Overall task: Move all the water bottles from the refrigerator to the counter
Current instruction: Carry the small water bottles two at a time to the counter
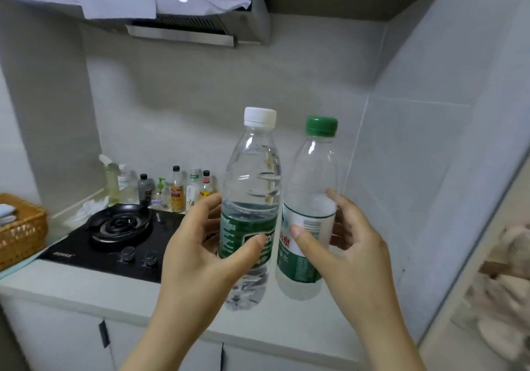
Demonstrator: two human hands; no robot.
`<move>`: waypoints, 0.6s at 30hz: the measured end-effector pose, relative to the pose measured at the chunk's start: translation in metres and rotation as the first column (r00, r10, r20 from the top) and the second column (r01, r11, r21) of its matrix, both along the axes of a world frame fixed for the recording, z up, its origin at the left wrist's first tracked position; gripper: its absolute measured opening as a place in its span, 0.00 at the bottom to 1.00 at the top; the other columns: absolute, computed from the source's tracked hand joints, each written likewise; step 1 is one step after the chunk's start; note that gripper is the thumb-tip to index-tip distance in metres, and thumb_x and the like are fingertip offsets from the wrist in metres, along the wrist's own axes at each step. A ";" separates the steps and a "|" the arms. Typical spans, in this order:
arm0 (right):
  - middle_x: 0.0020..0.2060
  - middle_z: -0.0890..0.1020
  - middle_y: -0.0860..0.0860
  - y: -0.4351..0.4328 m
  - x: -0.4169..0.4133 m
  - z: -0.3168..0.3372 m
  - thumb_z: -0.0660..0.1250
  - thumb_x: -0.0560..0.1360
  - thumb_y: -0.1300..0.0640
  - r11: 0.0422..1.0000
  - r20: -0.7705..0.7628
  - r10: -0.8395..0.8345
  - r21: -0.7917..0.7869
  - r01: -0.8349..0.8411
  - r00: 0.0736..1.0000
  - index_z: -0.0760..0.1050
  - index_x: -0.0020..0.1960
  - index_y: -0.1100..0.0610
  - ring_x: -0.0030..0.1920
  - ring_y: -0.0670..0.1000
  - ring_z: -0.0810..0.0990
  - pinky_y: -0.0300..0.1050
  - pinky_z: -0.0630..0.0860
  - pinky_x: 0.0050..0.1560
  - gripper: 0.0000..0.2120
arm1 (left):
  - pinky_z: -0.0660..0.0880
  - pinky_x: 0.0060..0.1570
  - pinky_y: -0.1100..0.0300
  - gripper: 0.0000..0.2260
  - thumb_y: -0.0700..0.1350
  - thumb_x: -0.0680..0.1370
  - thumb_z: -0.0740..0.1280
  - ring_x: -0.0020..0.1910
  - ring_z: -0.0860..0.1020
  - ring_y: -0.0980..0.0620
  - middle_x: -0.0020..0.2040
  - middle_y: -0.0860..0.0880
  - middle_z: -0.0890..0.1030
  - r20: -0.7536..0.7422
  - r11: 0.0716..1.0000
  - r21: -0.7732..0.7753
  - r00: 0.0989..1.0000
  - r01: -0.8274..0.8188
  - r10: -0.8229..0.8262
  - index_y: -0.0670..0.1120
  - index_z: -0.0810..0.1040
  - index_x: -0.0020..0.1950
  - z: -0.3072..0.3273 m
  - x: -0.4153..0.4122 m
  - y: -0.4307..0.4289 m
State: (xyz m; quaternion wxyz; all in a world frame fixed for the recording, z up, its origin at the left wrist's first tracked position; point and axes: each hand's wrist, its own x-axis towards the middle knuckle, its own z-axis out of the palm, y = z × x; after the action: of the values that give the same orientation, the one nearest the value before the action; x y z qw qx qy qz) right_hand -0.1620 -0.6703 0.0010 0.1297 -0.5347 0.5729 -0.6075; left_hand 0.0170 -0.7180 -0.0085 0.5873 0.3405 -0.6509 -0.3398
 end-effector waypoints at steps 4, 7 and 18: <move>0.52 0.80 0.34 -0.026 -0.015 -0.004 0.75 0.61 0.43 0.998 0.003 -0.065 -0.006 0.065 0.998 0.71 0.68 0.42 0.51 0.32 0.78 0.23 0.73 0.42 0.36 | 0.79 0.50 0.57 0.26 0.51 0.62 0.79 0.50 0.82 0.55 0.50 0.55 0.84 0.004 0.998 0.012 0.998 0.065 -0.065 0.54 0.77 0.59 0.000 -0.018 -0.034; 0.53 0.81 0.35 -0.052 -0.022 -0.004 0.75 0.62 0.44 0.994 -0.001 -0.111 -0.014 0.111 0.994 0.71 0.68 0.42 0.51 0.34 0.79 0.25 0.74 0.43 0.35 | 0.80 0.47 0.62 0.24 0.43 0.65 0.80 0.49 0.83 0.56 0.49 0.55 0.84 -0.010 0.993 0.014 0.993 0.114 -0.114 0.53 0.77 0.58 0.001 -0.028 -0.067; 0.50 0.81 0.32 -0.142 -0.045 -0.010 0.78 0.62 0.47 0.973 0.063 -0.228 -0.015 0.230 0.972 0.72 0.68 0.43 0.52 0.37 0.81 0.38 0.77 0.52 0.35 | 0.77 0.46 0.70 0.24 0.41 0.64 0.80 0.49 0.81 0.59 0.48 0.55 0.84 0.002 0.971 -0.009 0.971 0.239 -0.239 0.53 0.78 0.56 0.003 -0.054 -0.176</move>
State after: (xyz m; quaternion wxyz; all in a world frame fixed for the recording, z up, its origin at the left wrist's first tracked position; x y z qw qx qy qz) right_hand -0.2072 -0.8122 -0.0094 0.0702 -0.4479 0.6198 -0.6406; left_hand -0.0371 -0.8943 -0.0050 0.5435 0.2572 -0.6889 -0.4048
